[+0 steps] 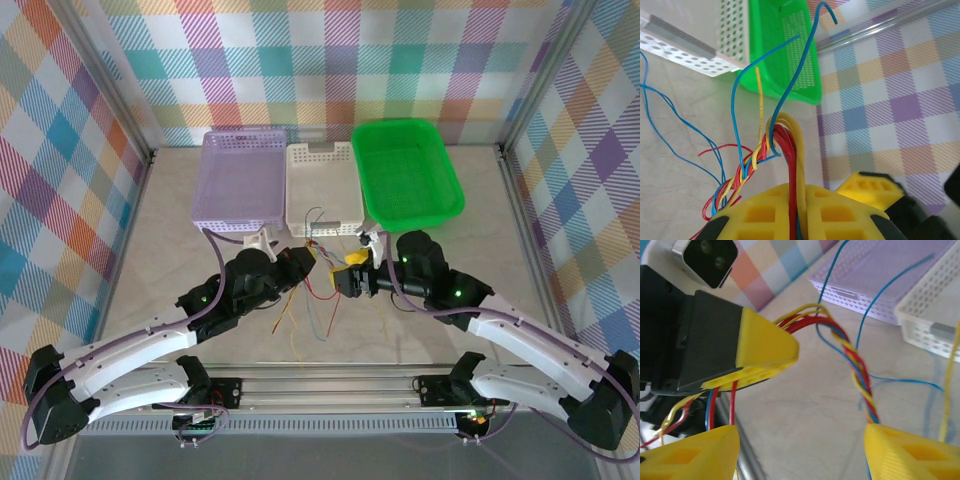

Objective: Untangle the cables

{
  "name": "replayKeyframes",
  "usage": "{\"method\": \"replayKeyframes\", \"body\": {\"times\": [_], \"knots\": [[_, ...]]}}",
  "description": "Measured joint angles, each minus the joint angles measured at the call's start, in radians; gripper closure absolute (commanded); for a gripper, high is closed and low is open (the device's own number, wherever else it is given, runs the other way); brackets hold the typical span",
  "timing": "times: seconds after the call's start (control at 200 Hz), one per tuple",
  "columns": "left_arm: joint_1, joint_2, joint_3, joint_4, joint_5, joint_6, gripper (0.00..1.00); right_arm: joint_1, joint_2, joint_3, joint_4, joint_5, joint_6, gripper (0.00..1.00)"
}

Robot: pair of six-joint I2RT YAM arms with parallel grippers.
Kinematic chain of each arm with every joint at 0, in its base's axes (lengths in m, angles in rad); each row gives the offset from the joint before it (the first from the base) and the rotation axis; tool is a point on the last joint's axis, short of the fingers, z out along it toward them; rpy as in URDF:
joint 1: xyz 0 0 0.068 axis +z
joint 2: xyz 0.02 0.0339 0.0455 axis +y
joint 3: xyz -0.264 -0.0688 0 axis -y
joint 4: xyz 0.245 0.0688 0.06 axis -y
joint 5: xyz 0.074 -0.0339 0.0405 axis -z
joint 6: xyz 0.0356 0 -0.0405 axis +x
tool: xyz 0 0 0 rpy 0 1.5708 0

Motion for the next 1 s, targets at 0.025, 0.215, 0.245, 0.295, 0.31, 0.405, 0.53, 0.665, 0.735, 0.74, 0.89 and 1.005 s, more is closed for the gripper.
{"method": "replayKeyframes", "body": {"times": [0.025, 0.215, 0.245, 0.295, 0.31, 0.405, 0.53, 0.665, 0.735, 0.74, 0.89, 1.005], "knots": [[-0.008, 0.002, 0.008, 0.005, -0.005, -0.002, 1.0, 0.0, -0.006, -0.012, 0.014, -0.013, 0.019, 0.36], [-0.056, 0.005, 0.068, 0.015, -0.065, -0.016, 1.0, 0.002, -0.032, -0.122, 0.076, -0.054, 0.137, 0.36], [-0.061, 0.005, 0.074, 0.017, -0.075, -0.022, 1.0, 0.002, -0.045, -0.139, 0.076, -0.054, 0.145, 0.36], [-0.067, 0.005, 0.082, 0.023, -0.086, -0.03, 1.0, 0.007, -0.071, -0.166, 0.074, -0.047, 0.154, 0.36], [-0.068, 0.005, 0.085, 0.025, -0.09, -0.031, 1.0, 0.008, -0.078, -0.172, 0.072, -0.044, 0.157, 0.36], [-0.073, 0.005, 0.096, 0.03, -0.101, -0.038, 1.0, 0.015, -0.134, -0.201, 0.067, -0.005, 0.163, 0.36], [-0.08, 0.004, 0.132, 0.01, -0.11, -0.037, 1.0, 0.015, -0.236, -0.239, 0.032, 0.087, 0.167, 0.38], [-0.082, 0.001, 0.192, -0.046, -0.109, -0.02, 1.0, 0.015, -0.323, -0.263, -0.023, 0.206, 0.189, 0.42], [-0.082, -0.003, 0.22, -0.077, -0.109, -0.003, 1.0, 0.015, -0.339, -0.272, -0.031, 0.237, 0.193, 0.43], [-0.082, -0.003, 0.221, -0.079, -0.109, -0.003, 1.0, 0.015, -0.34, -0.273, -0.031, 0.237, 0.193, 0.43], [-0.082, -0.049, 0.229, -0.125, -0.113, 0.005, 1.0, 0.015, -0.309, -0.29, -0.025, 0.244, 0.201, 0.44], [-0.082, -0.08, 0.23, -0.146, -0.113, 0.02, 1.0, 0.015, -0.274, -0.336, -0.006, 0.264, 0.212, 0.46]]}}
